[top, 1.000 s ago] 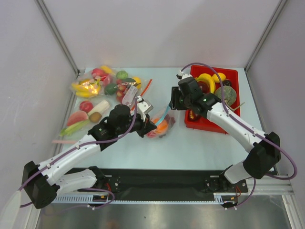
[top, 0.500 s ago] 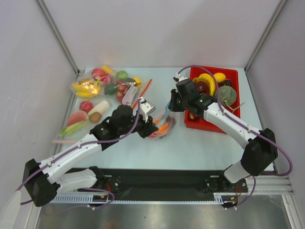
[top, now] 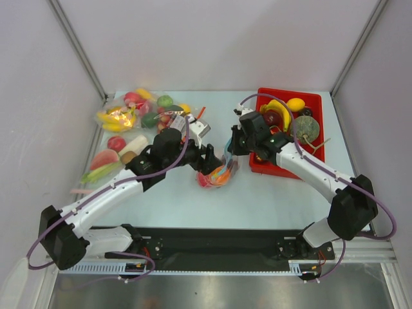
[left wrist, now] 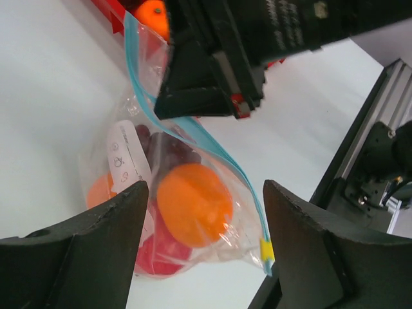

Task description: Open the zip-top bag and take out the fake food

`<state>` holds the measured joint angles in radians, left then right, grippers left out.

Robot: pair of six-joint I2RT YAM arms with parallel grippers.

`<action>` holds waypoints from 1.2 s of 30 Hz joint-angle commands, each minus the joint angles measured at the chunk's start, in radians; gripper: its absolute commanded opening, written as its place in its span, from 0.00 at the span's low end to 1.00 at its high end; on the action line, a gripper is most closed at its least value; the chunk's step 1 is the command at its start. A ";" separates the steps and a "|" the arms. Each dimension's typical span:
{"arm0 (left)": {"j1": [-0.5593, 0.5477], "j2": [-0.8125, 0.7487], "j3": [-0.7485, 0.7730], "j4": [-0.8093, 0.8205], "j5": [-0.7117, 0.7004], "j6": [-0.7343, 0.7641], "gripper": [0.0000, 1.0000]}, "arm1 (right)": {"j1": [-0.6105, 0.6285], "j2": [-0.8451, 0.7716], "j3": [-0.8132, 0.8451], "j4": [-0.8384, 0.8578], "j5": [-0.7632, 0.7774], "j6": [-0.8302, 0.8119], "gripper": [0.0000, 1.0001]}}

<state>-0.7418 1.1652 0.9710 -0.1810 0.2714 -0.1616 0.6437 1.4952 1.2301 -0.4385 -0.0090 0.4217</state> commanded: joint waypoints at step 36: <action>0.041 0.243 0.064 0.163 0.038 -0.208 0.51 | 0.030 -0.168 -0.052 0.081 -0.042 -0.043 0.00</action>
<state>-0.7063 1.4082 1.0187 -0.0624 0.2932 -0.3599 0.6666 1.3666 1.1748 -0.3847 -0.0608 0.3901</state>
